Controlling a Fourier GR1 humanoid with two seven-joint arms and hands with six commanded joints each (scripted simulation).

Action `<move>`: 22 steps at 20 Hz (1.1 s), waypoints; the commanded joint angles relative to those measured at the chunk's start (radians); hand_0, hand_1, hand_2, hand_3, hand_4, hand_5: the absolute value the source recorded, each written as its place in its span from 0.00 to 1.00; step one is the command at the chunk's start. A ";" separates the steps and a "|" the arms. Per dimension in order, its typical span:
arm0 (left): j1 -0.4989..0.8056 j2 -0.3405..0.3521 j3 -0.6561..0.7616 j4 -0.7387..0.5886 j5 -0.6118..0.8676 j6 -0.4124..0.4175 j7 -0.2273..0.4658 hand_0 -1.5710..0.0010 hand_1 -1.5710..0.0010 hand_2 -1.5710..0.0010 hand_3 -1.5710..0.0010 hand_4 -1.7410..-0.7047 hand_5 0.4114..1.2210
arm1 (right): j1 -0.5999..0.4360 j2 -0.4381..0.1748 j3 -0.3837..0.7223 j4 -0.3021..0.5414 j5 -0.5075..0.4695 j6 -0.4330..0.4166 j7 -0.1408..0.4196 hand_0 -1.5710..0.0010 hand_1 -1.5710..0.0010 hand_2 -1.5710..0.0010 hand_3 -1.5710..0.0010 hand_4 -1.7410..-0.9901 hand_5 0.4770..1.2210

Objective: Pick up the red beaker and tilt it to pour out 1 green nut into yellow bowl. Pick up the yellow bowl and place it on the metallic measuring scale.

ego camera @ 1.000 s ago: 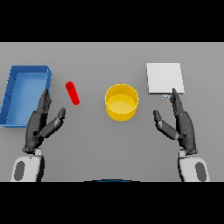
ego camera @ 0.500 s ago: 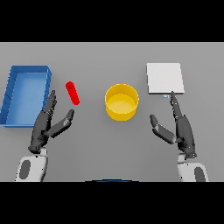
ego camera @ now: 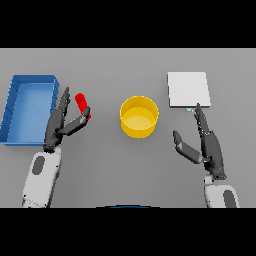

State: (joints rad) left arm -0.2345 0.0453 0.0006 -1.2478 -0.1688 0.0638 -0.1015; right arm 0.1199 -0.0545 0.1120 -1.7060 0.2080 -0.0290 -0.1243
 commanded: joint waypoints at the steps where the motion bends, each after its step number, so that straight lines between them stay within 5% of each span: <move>1: -0.020 -0.002 0.007 0.019 0.006 0.000 -0.011 1.00 1.00 1.00 1.00 0.55 0.28 | -0.001 0.000 0.001 0.010 0.005 -0.001 0.003 1.00 1.00 1.00 1.00 0.68 0.25; 16: -0.279 -0.032 0.056 0.376 -0.050 0.099 -0.160 1.00 0.98 0.97 1.00 0.43 0.38 | 0.013 -0.007 -0.005 -0.009 -0.004 0.004 -0.014 1.00 1.00 1.00 1.00 0.64 0.29; 18: -0.301 -0.046 0.076 0.422 -0.043 0.125 -0.197 0.79 0.77 0.77 0.86 0.37 0.44 | 0.007 0.001 0.004 -0.015 0.006 -0.003 -0.004 1.00 1.00 1.00 1.00 0.65 0.29; 20: -0.307 -0.041 0.087 0.440 -0.043 0.128 -0.219 0.51 0.49 0.49 0.63 0.25 0.64 | 0.012 0.006 0.013 -0.017 0.018 -0.006 -0.002 1.00 1.00 1.00 1.00 0.66 0.29; 22: -0.313 -0.058 0.088 0.450 -0.050 0.130 -0.264 0.33 0.31 0.32 0.43 0.17 0.77 | 0.010 -0.003 0.006 -0.027 0.006 0.002 0.006 1.00 1.00 1.00 1.00 0.67 0.29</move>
State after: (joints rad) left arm -0.5483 -0.0134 0.0883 -0.7977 -0.2183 0.1917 -0.3674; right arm 0.1302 -0.0572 0.1184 -1.7331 0.2139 -0.0268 -0.1192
